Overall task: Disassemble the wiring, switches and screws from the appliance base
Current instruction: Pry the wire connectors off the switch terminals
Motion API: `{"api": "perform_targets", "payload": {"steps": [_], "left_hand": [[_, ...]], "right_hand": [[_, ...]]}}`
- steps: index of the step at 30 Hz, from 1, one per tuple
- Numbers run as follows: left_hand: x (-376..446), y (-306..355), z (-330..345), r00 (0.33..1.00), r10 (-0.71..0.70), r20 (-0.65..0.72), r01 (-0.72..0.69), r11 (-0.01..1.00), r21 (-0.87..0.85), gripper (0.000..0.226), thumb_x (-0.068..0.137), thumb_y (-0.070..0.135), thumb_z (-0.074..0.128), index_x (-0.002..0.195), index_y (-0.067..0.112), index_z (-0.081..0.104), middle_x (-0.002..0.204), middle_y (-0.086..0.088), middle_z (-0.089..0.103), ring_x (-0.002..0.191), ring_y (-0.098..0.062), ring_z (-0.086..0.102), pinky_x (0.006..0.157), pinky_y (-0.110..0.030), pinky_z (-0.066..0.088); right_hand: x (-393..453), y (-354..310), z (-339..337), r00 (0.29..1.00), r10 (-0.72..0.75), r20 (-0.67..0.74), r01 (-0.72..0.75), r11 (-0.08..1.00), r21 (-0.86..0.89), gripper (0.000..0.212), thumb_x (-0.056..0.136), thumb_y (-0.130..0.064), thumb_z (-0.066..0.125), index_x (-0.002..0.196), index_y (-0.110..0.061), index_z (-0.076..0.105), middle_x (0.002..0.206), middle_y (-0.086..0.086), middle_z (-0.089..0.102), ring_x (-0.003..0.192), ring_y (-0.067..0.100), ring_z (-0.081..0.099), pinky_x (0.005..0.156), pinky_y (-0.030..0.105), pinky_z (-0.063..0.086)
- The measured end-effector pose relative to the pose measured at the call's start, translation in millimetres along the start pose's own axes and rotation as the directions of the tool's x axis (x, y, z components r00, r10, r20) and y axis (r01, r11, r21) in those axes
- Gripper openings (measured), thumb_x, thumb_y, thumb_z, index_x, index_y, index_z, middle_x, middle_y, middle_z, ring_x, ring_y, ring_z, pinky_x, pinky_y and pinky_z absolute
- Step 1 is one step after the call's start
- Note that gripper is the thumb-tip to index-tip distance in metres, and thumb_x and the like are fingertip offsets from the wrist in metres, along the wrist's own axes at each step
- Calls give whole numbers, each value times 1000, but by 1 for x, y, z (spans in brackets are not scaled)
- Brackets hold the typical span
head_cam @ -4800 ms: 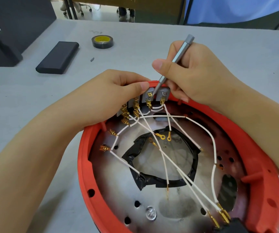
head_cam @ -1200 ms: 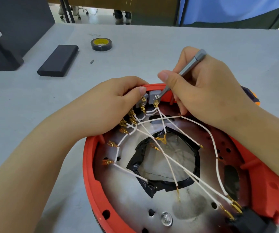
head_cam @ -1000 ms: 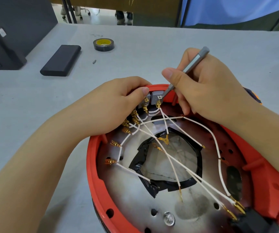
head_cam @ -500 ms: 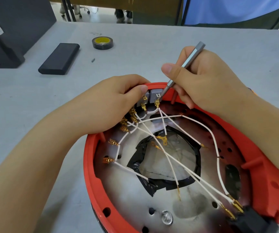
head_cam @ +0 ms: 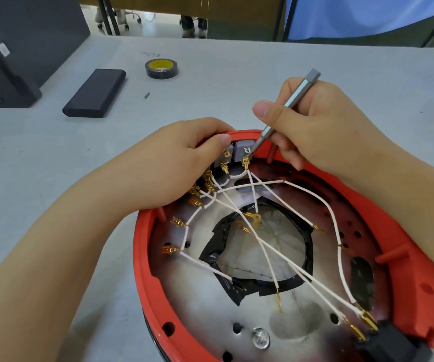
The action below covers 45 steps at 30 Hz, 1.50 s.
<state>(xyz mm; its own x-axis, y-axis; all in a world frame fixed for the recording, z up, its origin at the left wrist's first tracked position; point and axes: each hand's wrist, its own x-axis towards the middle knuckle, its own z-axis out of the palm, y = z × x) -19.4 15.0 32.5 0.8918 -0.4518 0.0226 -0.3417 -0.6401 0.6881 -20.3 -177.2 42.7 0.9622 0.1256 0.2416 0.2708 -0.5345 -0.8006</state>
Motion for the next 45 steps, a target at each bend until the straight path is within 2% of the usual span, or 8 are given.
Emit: {"api": "perform_targets", "payload": {"steps": [5,24,28,32,36,39,43,45], "left_hand": [[0,1,-1,1000,4,-4,-4,1000,4,23,99,41,37,103,48,58,99,11,68,87,-1,57,78,-10,37],[0,1,0,1000,-2,-6,2,1000,-11,25,99,41,37,106,46,60,96,10,68,84,-2,58,74,-14,41],[0,0,1,1000,-7,-12,7,1000,-7,25,99,41,37,106,45,60,92,10,68,76,1,58,63,-11,43],[0,-1,0,1000,-2,-13,2,1000,-4,24,99,41,37,107,46,59,94,12,68,81,2,57,69,-10,41],[0,0,0,1000,-6,-12,6,1000,-14,24,99,42,37,105,47,60,91,13,66,71,4,57,60,-9,43],[0,-1,0,1000,-3,-15,3,1000,-2,24,98,43,37,106,47,59,95,12,68,81,2,57,72,-11,41],[0,0,-1,1000,-9,-5,9,1000,4,25,98,44,36,108,47,59,97,11,68,84,-3,59,78,-17,45],[0,0,-1,1000,-5,-5,5,1000,5,25,99,44,36,108,47,59,97,11,68,83,-2,59,76,-16,45]], "right_hand": [[6,1,-2,999,34,41,-35,999,14,43,96,-28,53,58,-11,43,53,23,51,30,9,44,38,7,31],[-4,2,1,995,-94,-33,92,994,-60,35,96,-31,53,66,-18,40,41,6,52,33,14,49,44,11,35],[-6,2,0,994,-81,-70,82,997,13,33,97,-28,52,67,-20,40,42,4,50,33,15,49,42,10,33],[-6,1,0,997,-66,-35,64,996,-63,33,96,-31,54,68,-17,42,42,6,53,32,11,47,44,14,36],[-6,0,0,998,-57,-39,55,996,-67,33,95,-31,55,69,-16,43,42,3,51,34,12,48,47,20,38],[-6,0,0,998,-52,-42,50,998,-37,33,95,-31,55,69,-16,42,43,4,50,32,12,45,44,18,36],[-6,-2,0,998,-68,-20,65,989,-132,34,94,-33,56,68,-15,44,47,1,50,45,13,47,62,38,47],[-6,-2,0,998,-66,-22,63,994,-87,34,94,-32,56,67,-17,44,44,1,49,39,13,47,52,33,45]]}}
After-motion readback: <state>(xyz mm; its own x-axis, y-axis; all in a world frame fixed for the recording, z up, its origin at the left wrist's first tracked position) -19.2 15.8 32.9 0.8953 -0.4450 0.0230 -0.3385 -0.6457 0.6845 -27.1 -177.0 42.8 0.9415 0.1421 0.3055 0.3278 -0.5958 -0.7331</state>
